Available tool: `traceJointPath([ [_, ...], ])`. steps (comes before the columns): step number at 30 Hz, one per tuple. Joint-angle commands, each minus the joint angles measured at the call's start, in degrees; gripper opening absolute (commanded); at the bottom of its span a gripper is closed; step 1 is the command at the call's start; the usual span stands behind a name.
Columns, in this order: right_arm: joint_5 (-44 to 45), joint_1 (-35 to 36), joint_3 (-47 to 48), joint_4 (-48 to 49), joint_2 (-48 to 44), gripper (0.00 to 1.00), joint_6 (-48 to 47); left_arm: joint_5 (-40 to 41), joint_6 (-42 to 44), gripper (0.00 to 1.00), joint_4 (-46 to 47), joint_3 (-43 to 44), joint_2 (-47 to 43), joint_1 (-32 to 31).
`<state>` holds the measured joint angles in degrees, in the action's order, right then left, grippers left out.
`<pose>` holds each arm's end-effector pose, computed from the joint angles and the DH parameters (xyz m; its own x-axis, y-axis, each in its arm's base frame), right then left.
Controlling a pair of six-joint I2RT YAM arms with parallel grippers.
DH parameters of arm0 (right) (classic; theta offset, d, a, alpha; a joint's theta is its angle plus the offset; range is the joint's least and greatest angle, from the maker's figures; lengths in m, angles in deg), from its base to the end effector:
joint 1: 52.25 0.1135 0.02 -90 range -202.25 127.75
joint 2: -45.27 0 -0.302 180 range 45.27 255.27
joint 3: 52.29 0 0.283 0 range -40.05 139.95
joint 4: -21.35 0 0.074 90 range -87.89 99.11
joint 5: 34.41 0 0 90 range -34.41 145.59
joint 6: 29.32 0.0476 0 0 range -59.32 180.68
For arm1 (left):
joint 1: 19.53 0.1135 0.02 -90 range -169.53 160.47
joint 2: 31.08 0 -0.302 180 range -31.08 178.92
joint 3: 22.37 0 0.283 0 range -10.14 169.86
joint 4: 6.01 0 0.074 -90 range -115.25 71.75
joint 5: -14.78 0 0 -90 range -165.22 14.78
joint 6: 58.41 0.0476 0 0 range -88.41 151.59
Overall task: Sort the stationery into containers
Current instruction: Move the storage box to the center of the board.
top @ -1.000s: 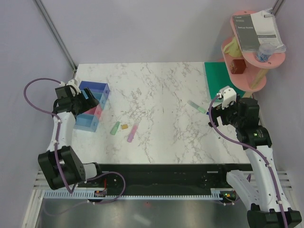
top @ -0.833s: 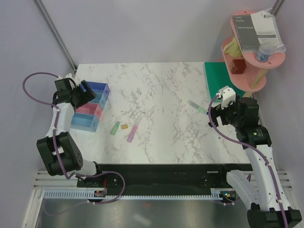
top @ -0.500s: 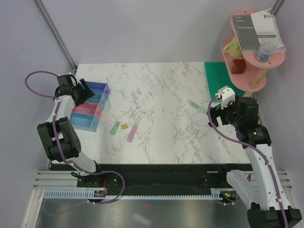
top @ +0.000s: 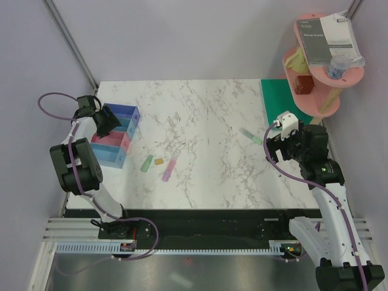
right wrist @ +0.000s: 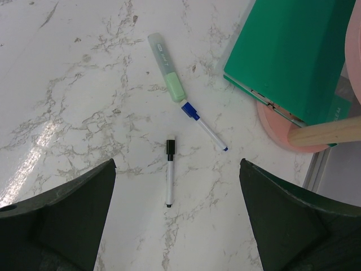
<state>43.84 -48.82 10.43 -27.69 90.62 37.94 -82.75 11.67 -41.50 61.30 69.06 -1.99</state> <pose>0.1796 0.0205 0.3495 -0.3938 -0.4027 -0.8263 -0.4162 0.8796 -0.2304 0.4016 0.1204 0.2351 -0.6305 -0.5535 -0.5442 -0.4644 0.8307 -0.3070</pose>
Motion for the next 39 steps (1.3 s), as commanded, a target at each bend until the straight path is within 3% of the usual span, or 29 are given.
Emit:
traceJointPath([
  [1, -0.21, 0.01, 0.06, 1.90, -0.34, 0.98, -0.46, 1.73, -0.82, 0.71, -1.54, 4.66, 4.01, -0.31],
  [7, 0.06, 0.01, 0.50, 1.73, -0.08, 0.98, -0.55, 4.62, 2.95, 0.69, -2.86, 7.66, 7.88, -3.38],
  [13, 0.23, 0.10, 1.20, 1.64, 0.27, 0.98, -0.46, 5.77, 9.19, 0.48, -2.95, 10.12, 9.99, -7.86],
  [16, 0.32, 0.09, 1.64, 1.38, 0.36, 0.98, -0.46, 6.38, 12.79, 0.44, -2.86, 11.53, 10.69, -11.11],
  [26, 0.59, 0.01, 2.52, 0.41, 0.80, 0.98, -0.90, 7.35, 24.57, 0.44, -4.09, 17.85, 13.85, -22.89],
  [39, 0.67, 0.10, 2.17, -0.03, 1.42, 0.98, -1.08, 9.99, 30.82, 0.44, -9.27, 40.00, 26.67, -38.18],
])
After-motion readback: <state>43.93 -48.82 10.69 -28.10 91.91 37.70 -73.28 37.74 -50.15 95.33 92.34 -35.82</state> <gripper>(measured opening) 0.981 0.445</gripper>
